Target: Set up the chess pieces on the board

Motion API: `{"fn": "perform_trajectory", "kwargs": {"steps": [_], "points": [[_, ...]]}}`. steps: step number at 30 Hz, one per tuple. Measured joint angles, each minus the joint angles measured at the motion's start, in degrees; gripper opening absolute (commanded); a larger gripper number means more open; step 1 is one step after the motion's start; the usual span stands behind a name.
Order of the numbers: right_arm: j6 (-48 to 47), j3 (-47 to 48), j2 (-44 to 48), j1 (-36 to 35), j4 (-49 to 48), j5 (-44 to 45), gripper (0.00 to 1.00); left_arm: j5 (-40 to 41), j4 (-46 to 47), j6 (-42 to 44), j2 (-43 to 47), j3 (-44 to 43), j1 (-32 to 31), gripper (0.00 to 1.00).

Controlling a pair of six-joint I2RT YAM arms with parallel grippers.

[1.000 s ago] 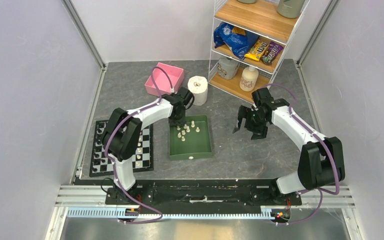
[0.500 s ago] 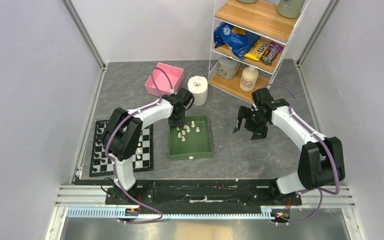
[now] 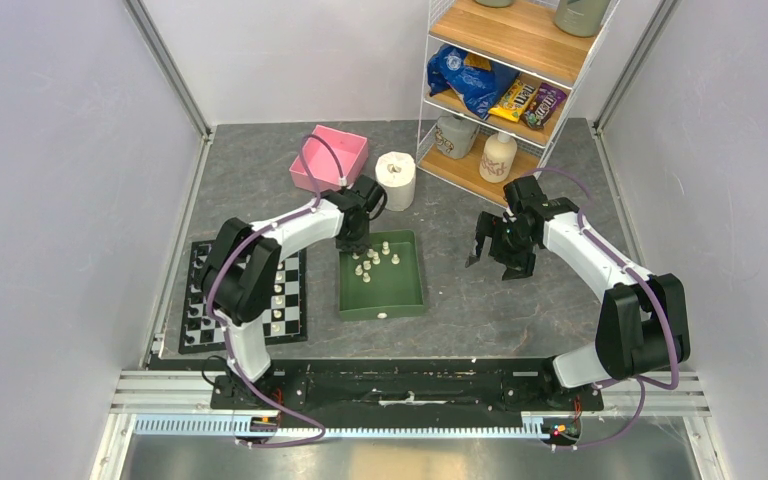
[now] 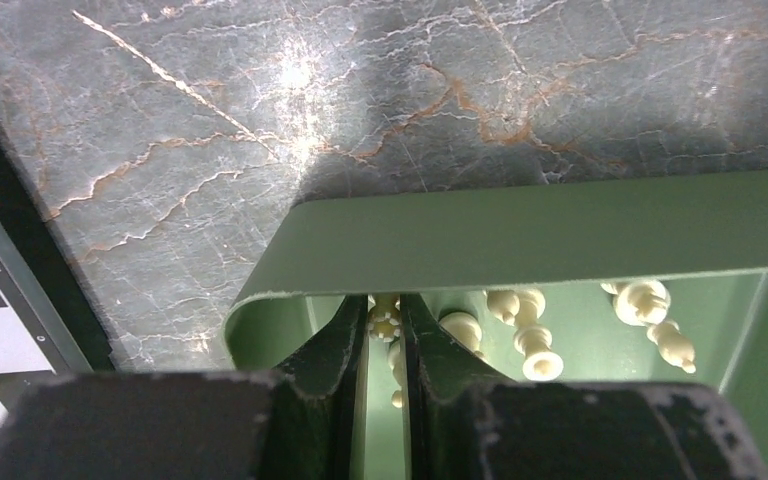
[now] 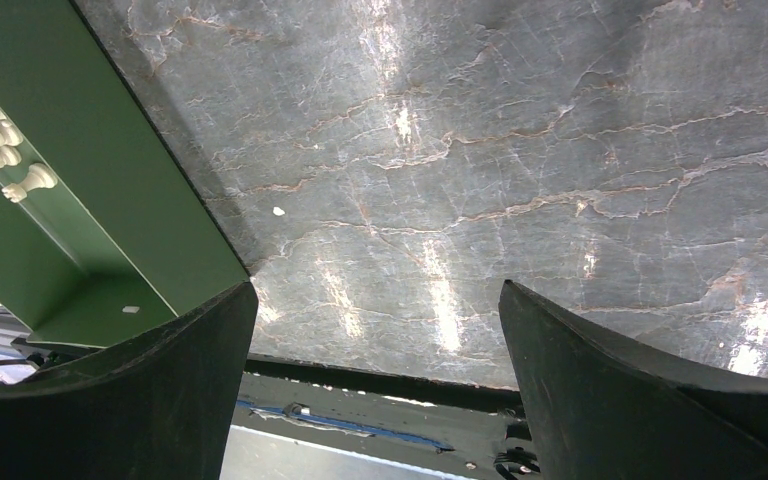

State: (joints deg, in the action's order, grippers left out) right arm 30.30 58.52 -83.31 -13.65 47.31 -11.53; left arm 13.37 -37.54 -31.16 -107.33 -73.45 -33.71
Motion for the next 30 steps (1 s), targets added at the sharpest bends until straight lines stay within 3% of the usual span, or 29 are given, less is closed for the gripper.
{"fn": "perform_trajectory", "kwargs": {"steps": [14, 19, 25, 30], "points": [[0.02, 0.00, 0.00, 0.00, 0.00, -0.02, 0.99, 2.03, -2.23, -0.07, 18.45, 0.55, 0.33, 0.04], [0.04, 0.00, 0.00, 0.00, -0.02, -0.04, 0.99, 3.04, -2.80, -0.02, 24.52, 3.17, 5.81, 0.04], [0.04, 0.00, 0.00, 0.00, -0.04, -0.07, 0.99, 2.67, -2.86, 0.74, 21.86, 4.55, 14.75, 0.02], [0.04, 0.00, 0.00, 0.00, -0.02, -0.02, 0.99, 1.14, -2.27, 1.51, 16.39, 4.94, 17.57, 0.02]]}}
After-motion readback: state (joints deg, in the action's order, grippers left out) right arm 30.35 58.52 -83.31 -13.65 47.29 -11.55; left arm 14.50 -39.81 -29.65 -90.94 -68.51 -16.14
